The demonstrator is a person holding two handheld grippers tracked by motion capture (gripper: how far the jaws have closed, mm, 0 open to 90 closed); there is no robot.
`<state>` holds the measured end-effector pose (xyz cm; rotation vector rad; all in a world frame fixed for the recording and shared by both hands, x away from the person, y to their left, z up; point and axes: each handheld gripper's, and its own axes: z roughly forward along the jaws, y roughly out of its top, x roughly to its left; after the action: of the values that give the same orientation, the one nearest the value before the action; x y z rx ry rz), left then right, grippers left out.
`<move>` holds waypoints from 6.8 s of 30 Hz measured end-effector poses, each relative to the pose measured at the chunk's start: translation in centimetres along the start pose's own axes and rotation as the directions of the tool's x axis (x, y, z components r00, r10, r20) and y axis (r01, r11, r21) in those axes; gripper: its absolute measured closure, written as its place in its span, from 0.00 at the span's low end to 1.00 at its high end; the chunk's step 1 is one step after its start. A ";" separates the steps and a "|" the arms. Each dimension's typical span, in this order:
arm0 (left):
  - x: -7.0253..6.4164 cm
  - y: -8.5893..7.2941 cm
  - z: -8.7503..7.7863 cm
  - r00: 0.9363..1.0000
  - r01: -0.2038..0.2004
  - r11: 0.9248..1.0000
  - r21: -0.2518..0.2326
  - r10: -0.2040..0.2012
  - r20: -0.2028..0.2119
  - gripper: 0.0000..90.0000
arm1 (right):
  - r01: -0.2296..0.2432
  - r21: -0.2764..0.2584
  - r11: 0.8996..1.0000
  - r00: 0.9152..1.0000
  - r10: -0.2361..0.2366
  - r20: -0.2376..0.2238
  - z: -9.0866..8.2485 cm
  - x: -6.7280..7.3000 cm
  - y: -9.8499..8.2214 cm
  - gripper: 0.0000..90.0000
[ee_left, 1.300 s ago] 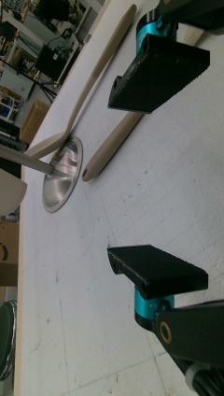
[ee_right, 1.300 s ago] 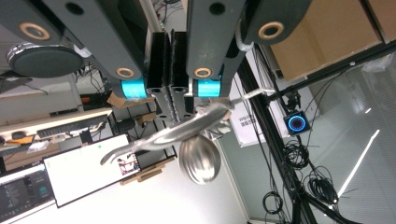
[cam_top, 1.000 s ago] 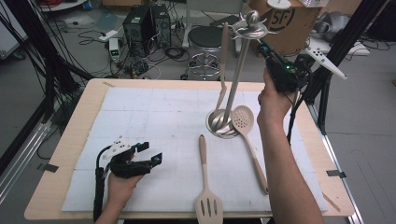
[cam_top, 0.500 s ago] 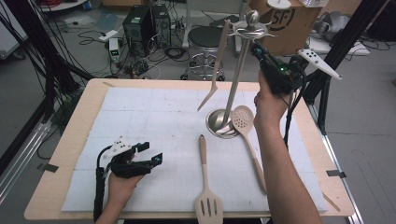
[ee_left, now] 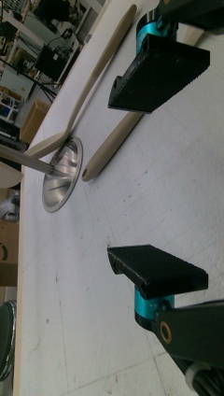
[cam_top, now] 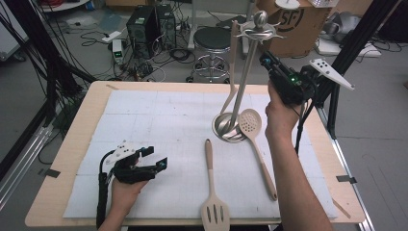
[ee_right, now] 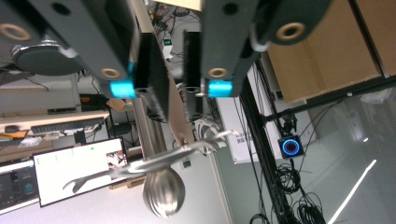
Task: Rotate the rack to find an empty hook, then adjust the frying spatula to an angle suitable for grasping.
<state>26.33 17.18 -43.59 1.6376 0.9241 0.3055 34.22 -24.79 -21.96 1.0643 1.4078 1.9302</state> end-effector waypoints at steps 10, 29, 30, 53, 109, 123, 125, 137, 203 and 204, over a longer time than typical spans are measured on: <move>0.0 0.0 0.1 1.000 0.005 1.000 0.001 -0.005 0.000 0.27 | -0.041 0.016 0.999 0.999 0.040 0.026 -0.9 -1.1 -0.7 0.64; -0.1 -0.1 0.3 1.000 0.005 1.000 0.007 -0.005 0.005 0.27 | -0.058 0.074 0.996 0.997 0.054 0.049 -2.2 -2.3 -2.6 0.54; -0.1 -0.1 0.3 1.000 0.004 1.000 0.007 -0.004 0.003 0.27 | -0.060 0.075 0.995 0.997 0.057 0.050 -2.2 -2.3 -2.7 0.54; 0.0 -0.1 0.4 1.000 0.000 1.000 0.012 0.000 0.003 0.27 | -0.024 0.148 0.989 0.998 0.015 0.064 -4.5 -3.2 -5.1 0.51; -0.1 -0.1 1.1 1.000 -0.005 1.000 0.010 0.005 0.010 0.27 | -0.069 0.435 0.898 0.998 0.065 0.024 -6.4 -2.8 -14.9 0.50; -0.2 0.0 1.0 1.000 -0.003 1.000 0.009 0.003 0.013 0.27 | -0.072 0.530 0.845 0.997 0.082 0.003 -5.6 -2.0 -17.8 0.67; -0.2 0.0 1.0 1.000 -0.004 1.000 0.007 0.003 0.012 0.27 | -0.067 0.549 0.833 0.997 0.080 -0.001 -5.5 -1.9 -18.1 0.73; -0.1 0.0 0.9 1.000 -0.003 1.000 0.006 0.002 0.015 0.27 | -0.079 0.634 0.769 0.996 0.088 0.017 -4.9 -1.8 -20.5 0.99; 0.0 -0.1 0.6 1.000 0.002 1.000 0.008 -0.002 0.010 0.27 | -0.079 0.840 0.537 0.990 0.140 0.004 0.4 1.1 -26.0 1.00; 0.0 -0.1 0.6 1.000 0.002 1.000 0.007 -0.002 0.010 0.27 | -0.077 0.842 0.534 0.990 0.140 0.001 0.5 1.1 -26.0 1.00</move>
<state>26.67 16.72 -43.90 1.6428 0.9202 0.2925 33.03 -15.19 -46.10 1.5194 2.4857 1.2871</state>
